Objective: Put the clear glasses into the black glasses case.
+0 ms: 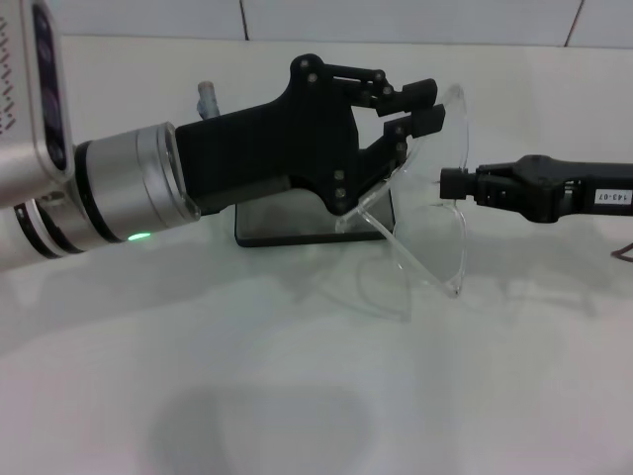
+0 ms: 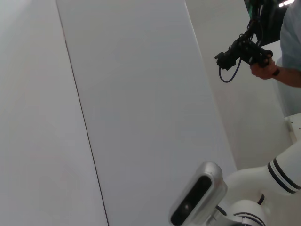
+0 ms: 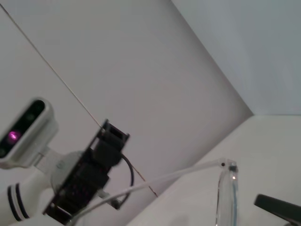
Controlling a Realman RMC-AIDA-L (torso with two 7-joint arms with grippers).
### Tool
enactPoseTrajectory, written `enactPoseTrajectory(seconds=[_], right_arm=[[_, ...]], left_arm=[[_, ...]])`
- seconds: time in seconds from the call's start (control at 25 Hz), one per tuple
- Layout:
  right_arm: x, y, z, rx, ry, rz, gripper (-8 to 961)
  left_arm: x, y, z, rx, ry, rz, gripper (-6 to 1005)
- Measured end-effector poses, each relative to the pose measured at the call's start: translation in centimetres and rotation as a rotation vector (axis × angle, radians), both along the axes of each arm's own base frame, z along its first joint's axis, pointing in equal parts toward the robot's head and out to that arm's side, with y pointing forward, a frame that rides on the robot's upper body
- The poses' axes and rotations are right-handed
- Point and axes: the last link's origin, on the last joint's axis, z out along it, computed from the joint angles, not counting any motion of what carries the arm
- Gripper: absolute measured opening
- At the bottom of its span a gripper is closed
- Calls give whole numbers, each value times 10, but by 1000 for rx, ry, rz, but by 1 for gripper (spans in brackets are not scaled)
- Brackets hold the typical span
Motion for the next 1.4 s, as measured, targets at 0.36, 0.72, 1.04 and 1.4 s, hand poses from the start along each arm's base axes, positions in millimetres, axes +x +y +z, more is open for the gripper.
enactPoseTrajectory(seconds=[0.36,0.72,1.04,1.4], right_arm=[[-5,0,2,8,54,5,43],[-3,0,0,16,53,7,43],[-3,-3,2,-4,74,12,43],[-9,-11,20,-59,164,41,44]], left_arm=[[-3,-2,-2,-10,-2,12,140],[-2,-1,3,12,-53,17,143],[-3,0,11,60,-98,26,145],[-5,0,17,71,-126,35,148]])
